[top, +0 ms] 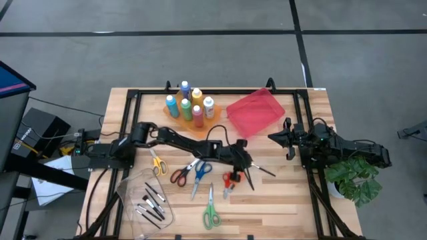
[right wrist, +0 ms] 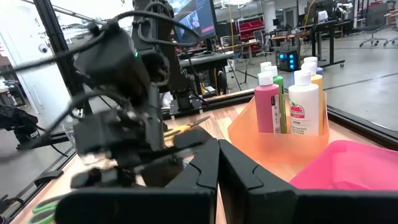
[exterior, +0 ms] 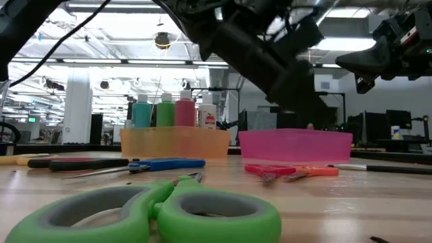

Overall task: Pick & Place Paint Supplies
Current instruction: Put the makeup brush into the transparent bin

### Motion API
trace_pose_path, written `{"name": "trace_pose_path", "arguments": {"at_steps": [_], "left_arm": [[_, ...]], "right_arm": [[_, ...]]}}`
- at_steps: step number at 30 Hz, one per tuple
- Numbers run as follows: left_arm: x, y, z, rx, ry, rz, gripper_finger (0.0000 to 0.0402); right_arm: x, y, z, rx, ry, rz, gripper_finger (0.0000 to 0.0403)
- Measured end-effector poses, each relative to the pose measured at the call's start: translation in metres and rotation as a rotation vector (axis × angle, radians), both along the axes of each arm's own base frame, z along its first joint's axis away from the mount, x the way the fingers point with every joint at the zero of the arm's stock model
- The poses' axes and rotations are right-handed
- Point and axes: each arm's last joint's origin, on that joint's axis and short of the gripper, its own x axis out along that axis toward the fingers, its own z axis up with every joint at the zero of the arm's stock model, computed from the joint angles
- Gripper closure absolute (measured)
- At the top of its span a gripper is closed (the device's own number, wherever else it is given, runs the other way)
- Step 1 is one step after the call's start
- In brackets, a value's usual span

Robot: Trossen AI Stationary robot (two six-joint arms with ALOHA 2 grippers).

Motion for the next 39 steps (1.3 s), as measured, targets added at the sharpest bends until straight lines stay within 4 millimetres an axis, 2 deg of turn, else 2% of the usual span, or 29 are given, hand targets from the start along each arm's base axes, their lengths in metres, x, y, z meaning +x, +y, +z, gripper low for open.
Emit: {"name": "trace_pose_path", "arguments": {"at_steps": [4, 7, 10, 14, 17, 27, 39], "left_arm": [[-0.004, 0.009, 0.004, -0.044, -0.086, -0.077, 0.0253], [-0.003, 0.015, -0.009, -0.071, -0.116, -0.109, 0.0215], [-0.002, 0.018, -0.027, -0.087, -0.098, -0.128, 0.0193], [0.001, 0.017, -0.046, -0.111, -0.101, -0.166, 0.0191], [0.003, 0.017, -0.053, -0.117, -0.114, -0.176, 0.0197], [0.006, 0.034, -0.049, -0.145, -0.133, -0.129, 0.0204], [0.003, 0.034, -0.055, -0.144, -0.068, -0.112, 0.0204]], "right_arm": [[0.000, 0.000, 0.000, 0.000, 0.000, 0.000, 0.0403], [0.000, 0.000, 0.000, 0.000, 0.001, 0.000, 0.0403], [0.000, 0.000, 0.000, 0.000, 0.000, 0.000, 0.0403], [0.000, 0.000, 0.000, 0.000, 0.000, 0.000, 0.0403], [0.000, 0.000, 0.000, 0.000, 0.001, 0.000, 0.0403], [0.000, 0.000, 0.000, 0.000, 0.000, 0.000, 0.0403], [0.000, 0.000, 0.000, 0.000, 0.000, 0.000, 0.0403]]}}
